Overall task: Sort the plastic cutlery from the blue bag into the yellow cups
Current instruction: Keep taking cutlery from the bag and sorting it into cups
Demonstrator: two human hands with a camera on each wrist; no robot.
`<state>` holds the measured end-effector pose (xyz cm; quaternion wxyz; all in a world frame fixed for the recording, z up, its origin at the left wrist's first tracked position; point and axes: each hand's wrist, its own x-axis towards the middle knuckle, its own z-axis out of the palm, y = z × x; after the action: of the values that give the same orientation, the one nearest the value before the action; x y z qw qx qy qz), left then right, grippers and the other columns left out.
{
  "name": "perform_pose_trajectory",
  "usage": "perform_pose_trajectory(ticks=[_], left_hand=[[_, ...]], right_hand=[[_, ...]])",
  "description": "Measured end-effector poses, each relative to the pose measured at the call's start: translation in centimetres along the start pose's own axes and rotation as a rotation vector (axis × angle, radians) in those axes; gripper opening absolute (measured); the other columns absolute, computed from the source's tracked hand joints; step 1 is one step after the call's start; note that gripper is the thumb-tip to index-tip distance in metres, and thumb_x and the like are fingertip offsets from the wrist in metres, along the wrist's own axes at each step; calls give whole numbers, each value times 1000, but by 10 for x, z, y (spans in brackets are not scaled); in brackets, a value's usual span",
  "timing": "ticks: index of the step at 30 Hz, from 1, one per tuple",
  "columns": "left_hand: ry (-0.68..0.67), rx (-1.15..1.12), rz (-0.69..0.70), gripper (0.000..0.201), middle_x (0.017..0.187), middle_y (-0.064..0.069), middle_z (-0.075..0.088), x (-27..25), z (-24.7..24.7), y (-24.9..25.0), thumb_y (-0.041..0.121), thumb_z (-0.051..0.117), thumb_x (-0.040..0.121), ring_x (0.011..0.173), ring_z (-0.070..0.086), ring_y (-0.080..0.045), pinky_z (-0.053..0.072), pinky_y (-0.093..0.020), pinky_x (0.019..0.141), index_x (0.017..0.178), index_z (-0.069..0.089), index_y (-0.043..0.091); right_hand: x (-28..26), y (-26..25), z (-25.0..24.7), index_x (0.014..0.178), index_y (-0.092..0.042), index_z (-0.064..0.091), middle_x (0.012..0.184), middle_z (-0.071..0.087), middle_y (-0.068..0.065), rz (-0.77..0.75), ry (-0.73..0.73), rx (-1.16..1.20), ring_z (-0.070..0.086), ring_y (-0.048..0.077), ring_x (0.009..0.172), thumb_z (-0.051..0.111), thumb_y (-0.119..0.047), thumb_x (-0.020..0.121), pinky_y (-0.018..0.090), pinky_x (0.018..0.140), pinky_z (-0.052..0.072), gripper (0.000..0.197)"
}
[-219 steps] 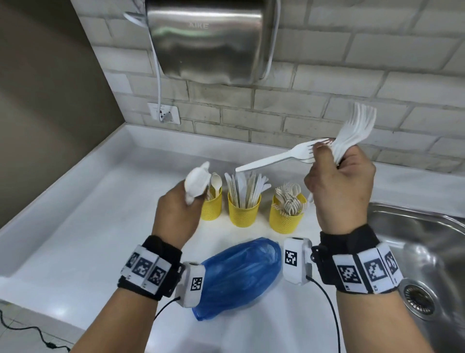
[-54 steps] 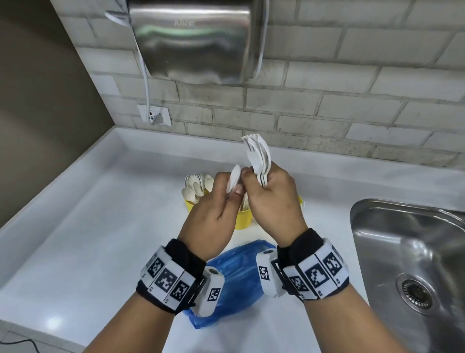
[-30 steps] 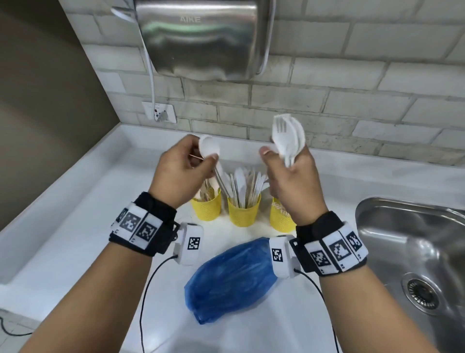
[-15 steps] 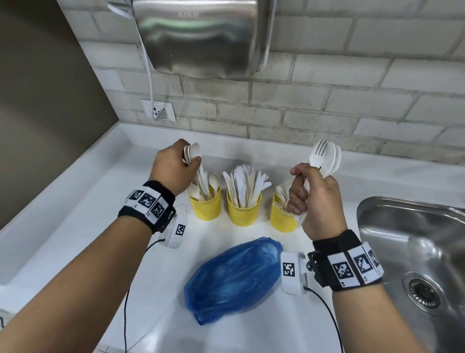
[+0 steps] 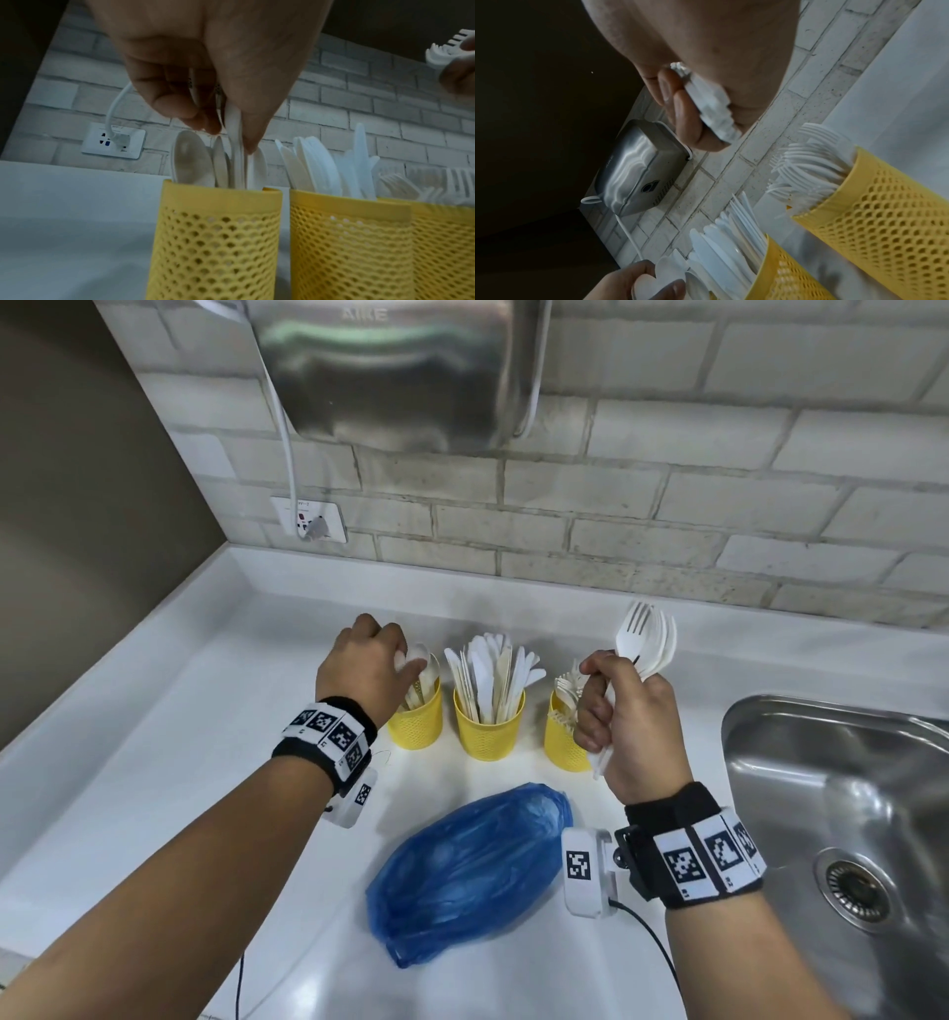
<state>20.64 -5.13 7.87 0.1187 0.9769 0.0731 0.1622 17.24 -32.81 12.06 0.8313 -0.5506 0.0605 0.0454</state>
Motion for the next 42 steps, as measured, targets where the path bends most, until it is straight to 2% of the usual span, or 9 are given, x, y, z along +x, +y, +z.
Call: perform_pose_trajectory(ticks=[3,9,17,22,28,32,35,38,42], left_hand=[[11,-10,21,33,110,-12,52,-1,8,-4,44,69,90,104,52,-34,54,-44,78,101,66,14],[-146,35,201,54,162,-3,32,-5,19,-3,39,42,102,141,33,-29,39,-52,108,154,32,25],[-241,102,157,65,169,-1,11,-7,16,3,57,22,103,154,11,-26,6,-54,125,160,17,26],[119,-480,182,49,132,-8,49,-43,-14,64,46,37,102,122,49,-23,41,-41,106,140,49,16],[-456,-1147,137,23,85,25,61,-91,-30,124,31,42,108,77,58,0,50,-25,73,125,49,17],[-527,-1189,42,16,74,-1,57,-97,-27,125,23,35,110,66,54,-19,49,-39,60,108,48,13],[-524,-1194,-9,27,77,-9,47,-99,-22,120,24,37,108,69,43,-20,41,-34,62,113,46,0],[-438,-1076,91,36,71,19,52,-98,-29,115,29,34,109,67,47,-1,41,-16,67,108,49,-4],[-421,-860,323,40,85,9,67,-92,-26,103,42,31,109,90,66,-9,45,-41,96,107,54,10]], right_hand=[[0,2,0,76,-13,56,57,24,4,9,3,2,20,17,43,53,-14,98,29,47,14,23],[-2,2,-1,77,-15,56,57,25,3,39,-7,48,19,17,43,52,-17,94,25,46,15,18],[-1,0,1,62,-18,41,57,27,3,40,53,69,21,17,42,52,-25,101,25,45,16,41],[-2,8,7,65,-11,51,58,44,9,-97,110,-1,42,21,50,51,-27,106,31,52,37,44],[-14,24,27,102,-7,66,76,67,1,-26,60,-84,68,19,69,61,-54,96,33,58,52,48],[-19,32,35,111,-11,73,93,75,0,-64,22,-140,71,18,92,57,-48,102,38,91,53,42],[-23,30,38,116,-4,70,99,75,4,-80,-27,-232,71,18,97,57,-43,103,34,91,53,44],[-19,22,31,98,-8,70,81,70,-4,-91,-101,-261,66,9,76,64,-23,99,27,69,53,16],[-16,14,19,78,-15,67,66,56,10,-34,-155,-291,46,23,51,67,-15,94,30,49,38,16]])
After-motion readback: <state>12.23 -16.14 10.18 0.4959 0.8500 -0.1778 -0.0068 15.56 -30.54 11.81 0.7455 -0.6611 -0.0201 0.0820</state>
